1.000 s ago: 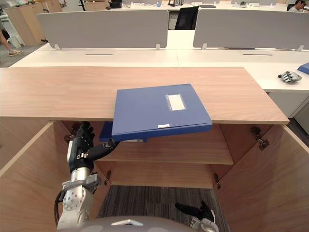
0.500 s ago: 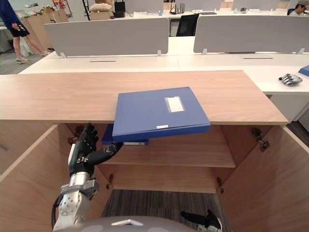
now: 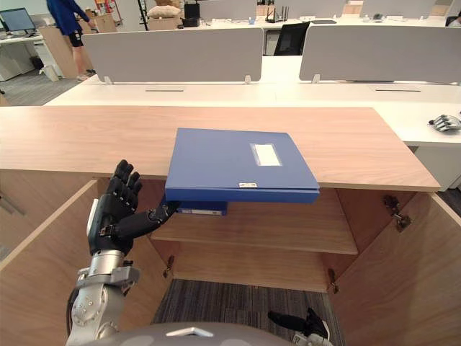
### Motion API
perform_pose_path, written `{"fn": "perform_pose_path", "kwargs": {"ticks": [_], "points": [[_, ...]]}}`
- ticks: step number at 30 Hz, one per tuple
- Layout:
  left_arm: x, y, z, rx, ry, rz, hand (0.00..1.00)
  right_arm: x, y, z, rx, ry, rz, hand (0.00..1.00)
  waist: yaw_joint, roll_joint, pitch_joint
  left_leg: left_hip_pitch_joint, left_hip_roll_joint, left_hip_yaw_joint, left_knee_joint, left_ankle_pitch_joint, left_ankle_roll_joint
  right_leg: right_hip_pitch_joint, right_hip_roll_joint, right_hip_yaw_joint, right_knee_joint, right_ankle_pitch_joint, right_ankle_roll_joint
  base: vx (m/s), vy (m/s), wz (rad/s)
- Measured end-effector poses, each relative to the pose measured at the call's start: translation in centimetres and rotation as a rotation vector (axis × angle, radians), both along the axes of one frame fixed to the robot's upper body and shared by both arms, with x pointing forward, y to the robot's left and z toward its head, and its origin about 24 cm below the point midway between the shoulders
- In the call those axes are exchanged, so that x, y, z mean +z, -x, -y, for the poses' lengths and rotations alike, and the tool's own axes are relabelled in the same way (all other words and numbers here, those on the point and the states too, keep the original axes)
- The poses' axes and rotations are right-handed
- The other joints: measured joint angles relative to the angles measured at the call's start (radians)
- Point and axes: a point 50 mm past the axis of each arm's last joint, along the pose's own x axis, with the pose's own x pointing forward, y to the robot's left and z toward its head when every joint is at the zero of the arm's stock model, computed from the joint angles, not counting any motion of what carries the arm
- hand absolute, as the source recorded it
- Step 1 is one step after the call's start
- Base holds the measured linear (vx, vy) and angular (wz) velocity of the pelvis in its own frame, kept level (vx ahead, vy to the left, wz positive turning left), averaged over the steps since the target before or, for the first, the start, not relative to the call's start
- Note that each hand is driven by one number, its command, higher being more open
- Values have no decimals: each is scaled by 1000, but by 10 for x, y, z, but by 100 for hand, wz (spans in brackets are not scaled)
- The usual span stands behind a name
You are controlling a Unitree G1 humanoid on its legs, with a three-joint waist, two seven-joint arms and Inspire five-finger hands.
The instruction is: Walk over to the cabinet, pick up the folder, carry it to the office cabinet, place the folder inside the office cabinet, then close the office cabinet door
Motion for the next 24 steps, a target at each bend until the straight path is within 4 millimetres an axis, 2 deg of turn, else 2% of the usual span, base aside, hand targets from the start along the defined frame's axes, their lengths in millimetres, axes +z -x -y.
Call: {"fn": "perform_pose_path", "kwargs": {"ticks": [5, 11, 24], "points": [[0, 0, -1, 5, -3, -1, 100, 0, -2, -1, 4, -8, 9, 100, 0, 1, 1, 0, -7, -4, -4, 0, 2, 3, -5, -5, -5, -2, 4, -11, -5, 5], [-7, -6, 7, -41, -40, -37, 100, 0, -2, -1, 17, -3, 6, 100, -2, 2, 0, 14, -10, 13, -21, 3, -3, 5, -5, 10, -14, 0, 5, 9, -1, -7], [-8, -6, 6, -74, -71, -49, 100, -2, 11, 5, 12, 5, -50, 100, -8, 10, -8, 46, -11, 54, -60, 4, -3, 2, -3, 55, -23, 5, 11, -4, 3, -9]]}}
